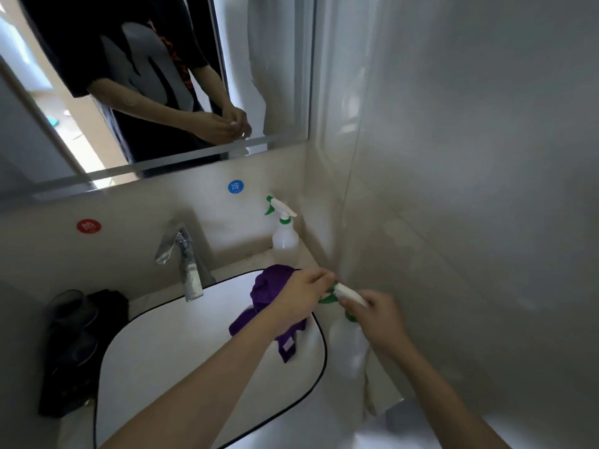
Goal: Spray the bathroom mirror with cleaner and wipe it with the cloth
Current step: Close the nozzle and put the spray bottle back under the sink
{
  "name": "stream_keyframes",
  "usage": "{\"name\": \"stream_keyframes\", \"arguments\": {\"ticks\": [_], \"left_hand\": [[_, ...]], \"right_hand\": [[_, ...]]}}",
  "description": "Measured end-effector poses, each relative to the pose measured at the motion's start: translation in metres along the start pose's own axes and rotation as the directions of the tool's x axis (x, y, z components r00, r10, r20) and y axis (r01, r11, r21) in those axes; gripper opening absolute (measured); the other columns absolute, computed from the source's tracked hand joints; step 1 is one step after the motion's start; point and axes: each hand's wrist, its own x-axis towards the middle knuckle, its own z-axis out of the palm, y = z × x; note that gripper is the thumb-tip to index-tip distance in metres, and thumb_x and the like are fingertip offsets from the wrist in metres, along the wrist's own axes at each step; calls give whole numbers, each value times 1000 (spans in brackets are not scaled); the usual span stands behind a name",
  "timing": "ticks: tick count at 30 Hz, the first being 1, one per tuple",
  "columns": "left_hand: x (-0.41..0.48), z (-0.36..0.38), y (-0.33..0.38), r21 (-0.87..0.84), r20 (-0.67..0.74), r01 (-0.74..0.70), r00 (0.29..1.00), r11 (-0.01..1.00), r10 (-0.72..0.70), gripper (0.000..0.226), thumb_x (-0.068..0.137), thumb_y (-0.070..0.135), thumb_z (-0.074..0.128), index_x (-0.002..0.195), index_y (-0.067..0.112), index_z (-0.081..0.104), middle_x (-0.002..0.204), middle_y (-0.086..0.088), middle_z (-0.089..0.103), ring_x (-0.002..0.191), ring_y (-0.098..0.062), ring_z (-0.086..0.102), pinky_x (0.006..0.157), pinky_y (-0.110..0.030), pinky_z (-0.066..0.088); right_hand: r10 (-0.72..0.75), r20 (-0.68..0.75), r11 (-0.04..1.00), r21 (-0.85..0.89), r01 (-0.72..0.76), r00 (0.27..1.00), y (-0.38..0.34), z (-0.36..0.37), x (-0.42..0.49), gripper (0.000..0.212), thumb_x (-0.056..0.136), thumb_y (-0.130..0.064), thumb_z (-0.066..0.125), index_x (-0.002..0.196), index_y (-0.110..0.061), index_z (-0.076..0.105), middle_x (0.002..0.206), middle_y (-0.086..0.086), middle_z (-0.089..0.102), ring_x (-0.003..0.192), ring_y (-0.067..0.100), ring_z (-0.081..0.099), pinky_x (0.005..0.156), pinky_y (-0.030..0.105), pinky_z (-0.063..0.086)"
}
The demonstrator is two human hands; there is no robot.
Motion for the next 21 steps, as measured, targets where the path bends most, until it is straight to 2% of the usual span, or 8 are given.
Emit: {"name": "stream_keyframes", "arguments": {"ticks": [1, 3, 5, 8, 11, 14, 17, 21], "left_hand": [[-5, -6, 8, -57, -37, -8, 999, 998, 5, 24, 106, 19, 53, 97, 15, 75, 108, -22, 72, 106, -38, 68, 103, -49, 53], [-18, -19, 22, -179, -105, -34, 994, 983, 15, 23, 105, 19, 54, 92, 14, 73, 103, -19, 74, 100, -34, 71, 97, -42, 57], [-33, -35, 31, -303, -134, -65, 991, 951, 25, 20, 104, 19, 56, 95, 10, 72, 101, -15, 77, 96, -29, 74, 93, -38, 60], [-57, -56, 35, -385, -192, -107, 981, 917, 34, 21, 103, 21, 58, 100, 5, 70, 100, -15, 79, 91, -27, 77, 87, -35, 62], [-79, -76, 26, -392, -287, -103, 958, 914, -16, 35, 101, 36, 57, 102, 5, 73, 96, -13, 79, 90, -26, 76, 88, -35, 61], [-101, -98, 11, -395, -386, -80, 918, 915, -86, 40, 101, 44, 54, 91, 13, 76, 84, -6, 77, 84, -22, 74, 87, -34, 59], [-122, -118, -11, -398, -465, -49, 872, 916, -155, 39, 99, 46, 59, 89, 13, 75, 80, -5, 74, 81, -19, 71, 82, -31, 57], [-151, -137, -42, -452, -560, -36, 789, 891, -252, 31, 96, 38, 67, 88, 8, 75, 82, -9, 76, 80, -19, 74, 78, -29, 57]], "right_hand": [[-22, 0, 999, 48, 22, 1000, -16, -1, 0, 19, 84, -30, 80, 68, -22, 75, 57, -6, 64, 55, 10, 55, 58, 33, 43], [-79, 6, 980, 183, 77, 997, -46, 0, -3, 11, 82, -21, 85, 73, -24, 79, 59, -3, 68, 58, 11, 58, 58, 31, 46], [-142, 1, 951, 277, 136, 990, -72, 7, -8, 8, 81, -16, 84, 78, -21, 79, 62, -2, 69, 58, 9, 60, 56, 24, 47], [-149, 11, 912, 388, 133, 989, -95, 27, -17, 7, 84, -12, 81, 88, -11, 75, 71, 0, 74, 64, 7, 66, 59, 18, 52], [-147, 63, 923, 368, 114, 987, -100, 61, -24, 14, 88, -19, 78, 91, -8, 72, 78, 10, 73, 68, 9, 65, 62, 22, 52], [-149, 129, 926, 365, 92, 981, -101, 98, -32, 15, 91, -22, 75, 85, -8, 71, 76, 10, 72, 64, 6, 63, 60, 20, 50], [-179, 206, 923, 374, 92, 962, -103, 134, -43, 22, 92, -19, 74, 81, -1, 67, 66, 5, 66, 59, 5, 59, 58, 16, 46], [-163, 294, 916, 399, 34, 942, -97, 180, -56, 20, 89, -18, 77, 82, -1, 67, 68, 3, 67, 61, 9, 59, 58, 17, 46]]}}
